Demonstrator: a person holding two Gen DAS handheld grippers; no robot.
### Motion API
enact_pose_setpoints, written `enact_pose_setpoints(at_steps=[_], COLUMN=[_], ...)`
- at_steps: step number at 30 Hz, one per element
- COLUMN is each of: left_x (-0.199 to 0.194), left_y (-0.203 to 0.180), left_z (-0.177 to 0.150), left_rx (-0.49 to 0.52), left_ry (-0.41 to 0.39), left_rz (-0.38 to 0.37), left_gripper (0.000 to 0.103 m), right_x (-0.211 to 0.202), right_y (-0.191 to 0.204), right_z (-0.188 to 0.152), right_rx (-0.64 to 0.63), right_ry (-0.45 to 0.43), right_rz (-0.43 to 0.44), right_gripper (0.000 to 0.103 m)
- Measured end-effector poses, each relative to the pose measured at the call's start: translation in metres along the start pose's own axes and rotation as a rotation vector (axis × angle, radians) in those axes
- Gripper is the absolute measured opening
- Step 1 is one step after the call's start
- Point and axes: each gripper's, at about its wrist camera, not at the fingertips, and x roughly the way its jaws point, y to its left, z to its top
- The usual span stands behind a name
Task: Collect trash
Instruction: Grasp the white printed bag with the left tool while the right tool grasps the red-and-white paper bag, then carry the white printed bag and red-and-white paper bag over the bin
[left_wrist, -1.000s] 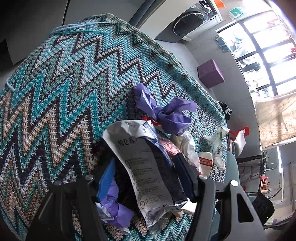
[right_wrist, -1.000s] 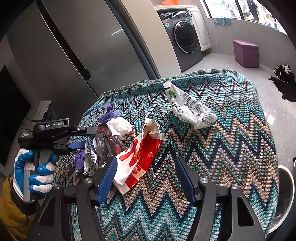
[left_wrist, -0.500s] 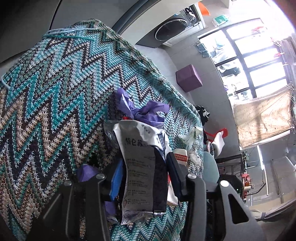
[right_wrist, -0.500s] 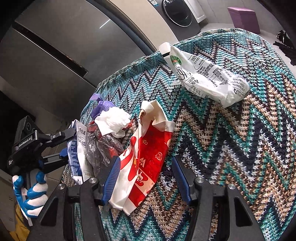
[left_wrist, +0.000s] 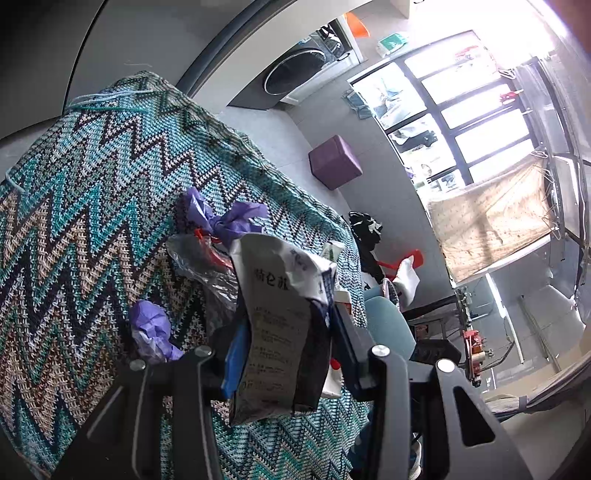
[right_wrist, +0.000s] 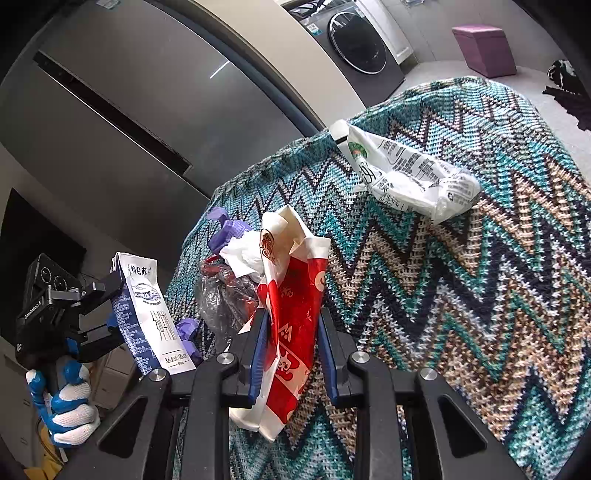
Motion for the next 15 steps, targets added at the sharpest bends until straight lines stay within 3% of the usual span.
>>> enact_pose_setpoints(at_steps=[9,15], left_x=[-0.028,-0.014], left_y=[-0.033,-0.079], left_z=[-0.020,-0.034], left_rx=[0.056,0.125], left_ry=[-0.019,0.008], left_rz=[-0.054,-0.073], left_gripper=[0.041,0.041], right_x=[-0.081,-0.146], right_y=[0.000,-0.013], right_z=[-0.020,-0.031], right_rx=[0.004,0.021], right_ry=[-0.126,-0.242], right_rz=[-0.011,-0.042], right_gripper=[0.025,0.025])
